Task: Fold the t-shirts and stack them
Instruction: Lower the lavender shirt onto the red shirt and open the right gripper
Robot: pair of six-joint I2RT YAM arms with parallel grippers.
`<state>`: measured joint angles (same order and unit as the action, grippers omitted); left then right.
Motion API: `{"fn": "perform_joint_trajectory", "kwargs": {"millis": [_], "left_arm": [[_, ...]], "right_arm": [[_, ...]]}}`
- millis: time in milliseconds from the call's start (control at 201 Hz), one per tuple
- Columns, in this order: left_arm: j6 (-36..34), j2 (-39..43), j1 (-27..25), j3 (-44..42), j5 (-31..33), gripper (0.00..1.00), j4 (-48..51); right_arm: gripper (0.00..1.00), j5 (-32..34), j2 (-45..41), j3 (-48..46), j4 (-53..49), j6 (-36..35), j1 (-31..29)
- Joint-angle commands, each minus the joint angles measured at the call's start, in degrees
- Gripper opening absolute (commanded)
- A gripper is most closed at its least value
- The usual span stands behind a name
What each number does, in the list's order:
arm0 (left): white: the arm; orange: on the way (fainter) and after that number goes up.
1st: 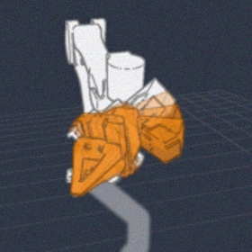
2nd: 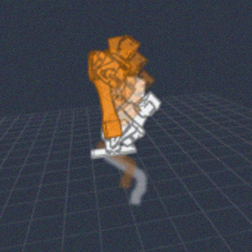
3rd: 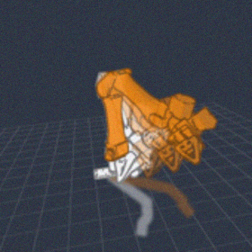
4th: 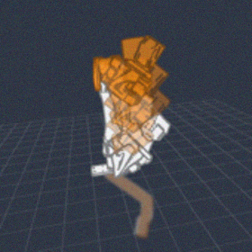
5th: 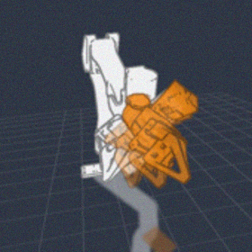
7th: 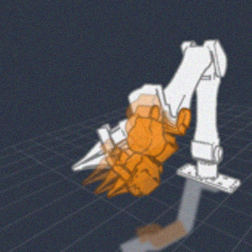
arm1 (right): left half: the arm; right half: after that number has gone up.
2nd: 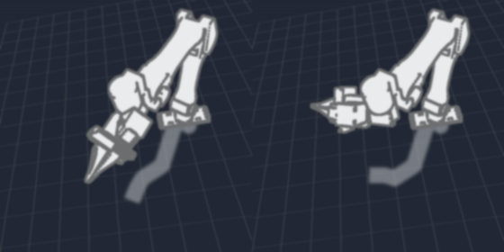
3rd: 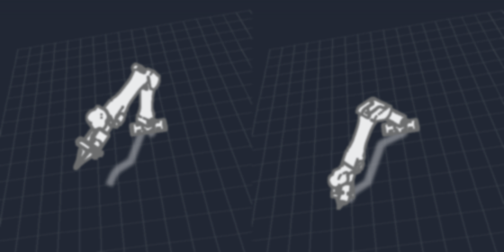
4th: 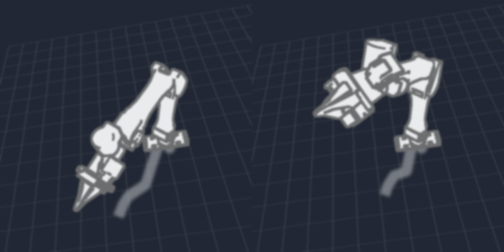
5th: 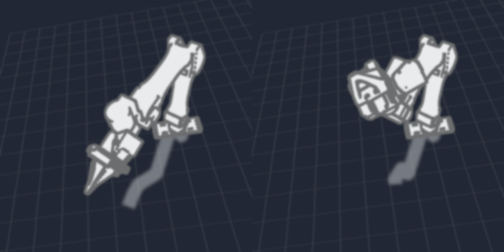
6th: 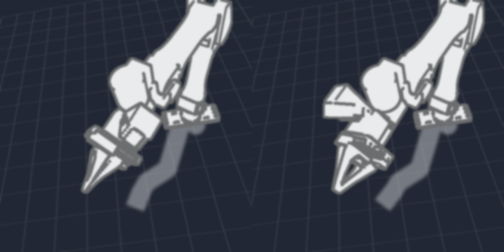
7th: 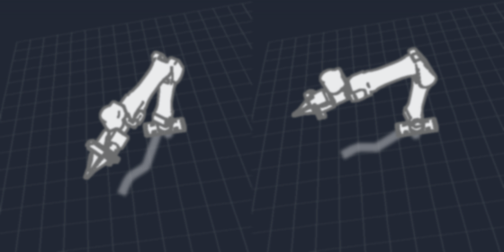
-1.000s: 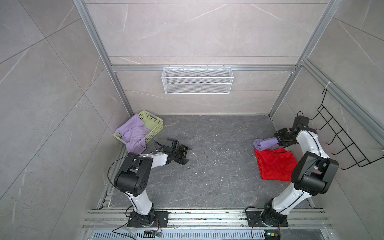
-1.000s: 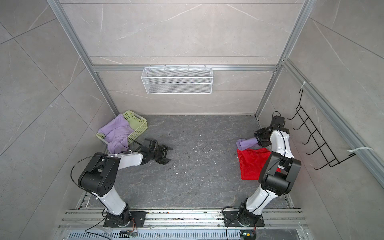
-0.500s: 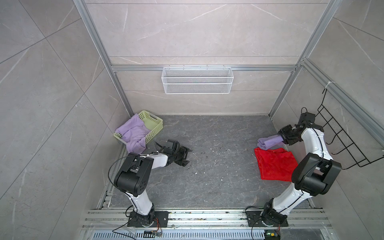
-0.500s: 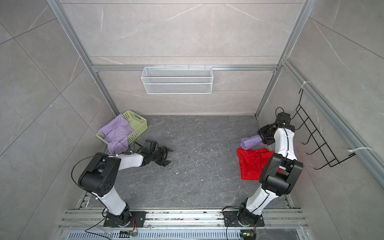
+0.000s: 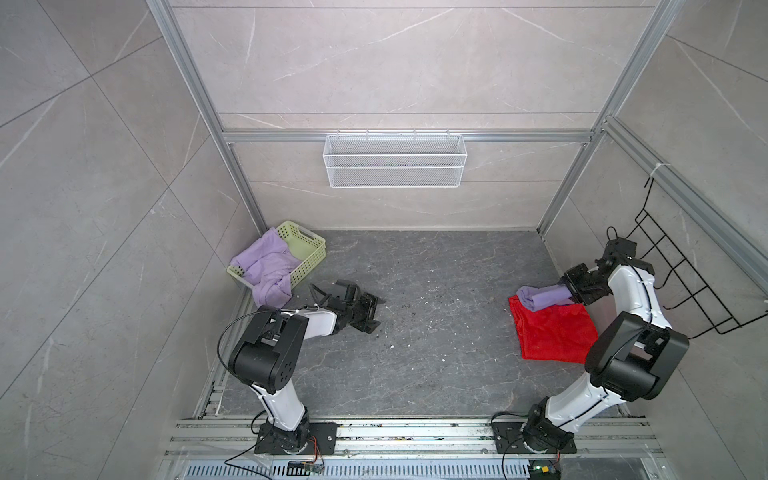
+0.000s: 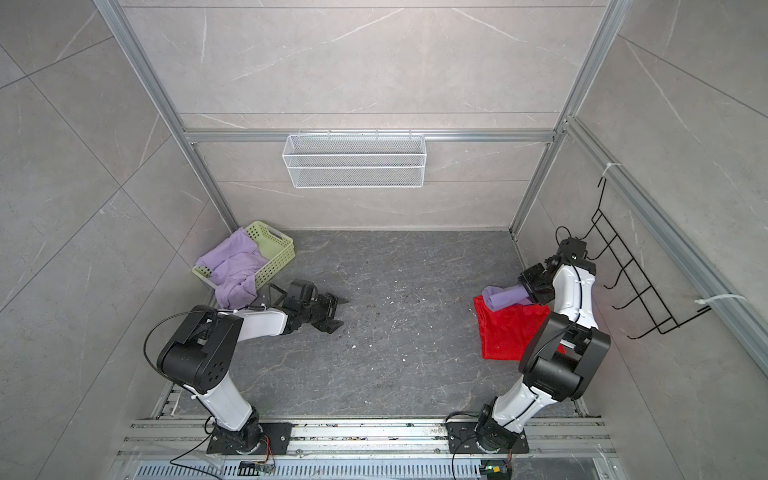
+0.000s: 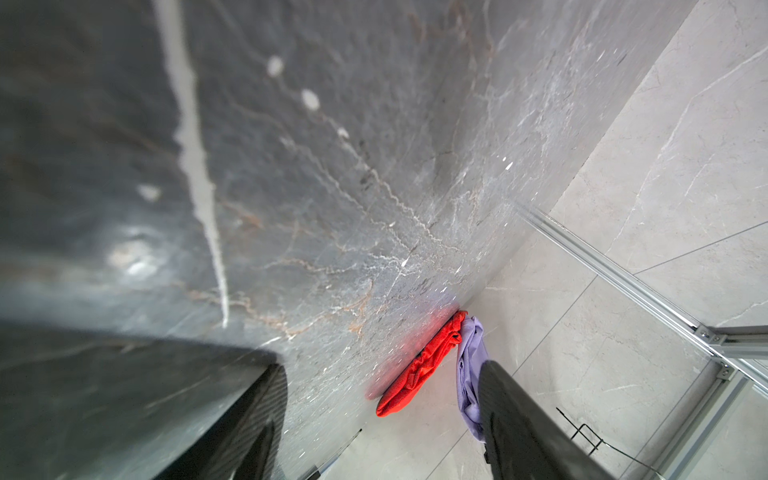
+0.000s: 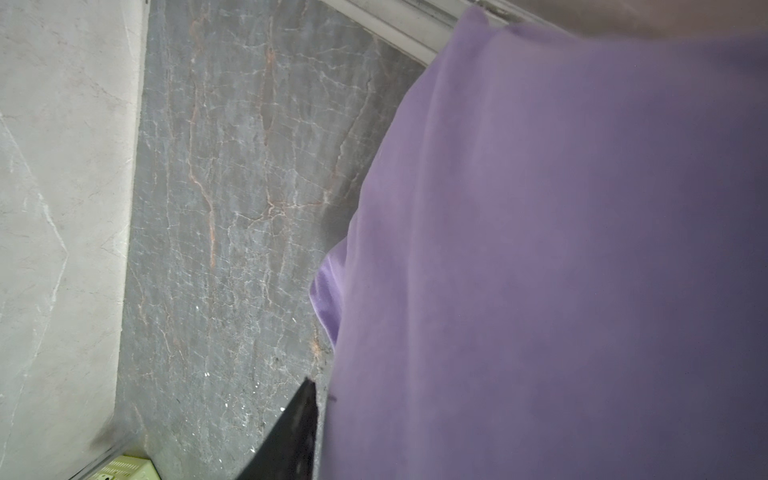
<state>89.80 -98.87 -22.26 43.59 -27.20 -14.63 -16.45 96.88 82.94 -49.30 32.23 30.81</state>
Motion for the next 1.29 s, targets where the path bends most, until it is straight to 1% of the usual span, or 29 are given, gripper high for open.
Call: {"fn": "perform_joint_trajectory", "kwargs": {"millis": [0, 334, 513, 682, 901, 1056, 1210, 1240, 1290], "left_arm": [[0.9, -0.8, -0.4, -0.2, -0.6, 0.75, -1.2], [1.3, -1.5, -1.1, -0.1, -0.9, 0.75, -1.9], [1.3, -1.6, -1.2, -0.3, -0.8, 0.75, -2.2], [1.3, -1.8, -1.5, 0.0, -0.9, 0.76, -2.1], [1.6, -2.6, -1.9, 0.5, -1.0, 0.76, -2.2], [2.0, -3.2, -2.3, 0.9, -0.9, 0.76, -2.5], [2.4, -3.7, -2.3, 1.5, -1.2, 0.75, -3.1], [2.4, -3.9, -2.3, 1.9, -1.4, 0.76, -3.1], [2.3, -4.2, -2.3, 2.5, -1.8, 0.76, -3.0]], "right_arm": [[0.01, 0.9, -3.2, -1.3, -0.8, -3.0, 0.2], [0.01, 2.6, -4.7, -8.0, 0.4, -4.3, 0.7], [0.02, 3.8, -4.8, -12.8, 1.6, -5.6, 2.2], [0.07, 4.0, -4.2, -17.4, 3.4, -6.0, 4.2], [0.08, 6.2, -3.2, -20.1, 4.4, -7.0, 6.1], [0.07, 6.2, -3.5, -21.8, 5.4, -6.7, 7.2], [0.13, 7.3, -3.4, -22.5, 4.7, -6.8, 7.8], [0.18, 7.3, -4.0, -22.8, 4.8, -6.7, 7.9], [0.33, 7.0, -5.7, -23.2, 5.3, -6.7, 8.1]]}}
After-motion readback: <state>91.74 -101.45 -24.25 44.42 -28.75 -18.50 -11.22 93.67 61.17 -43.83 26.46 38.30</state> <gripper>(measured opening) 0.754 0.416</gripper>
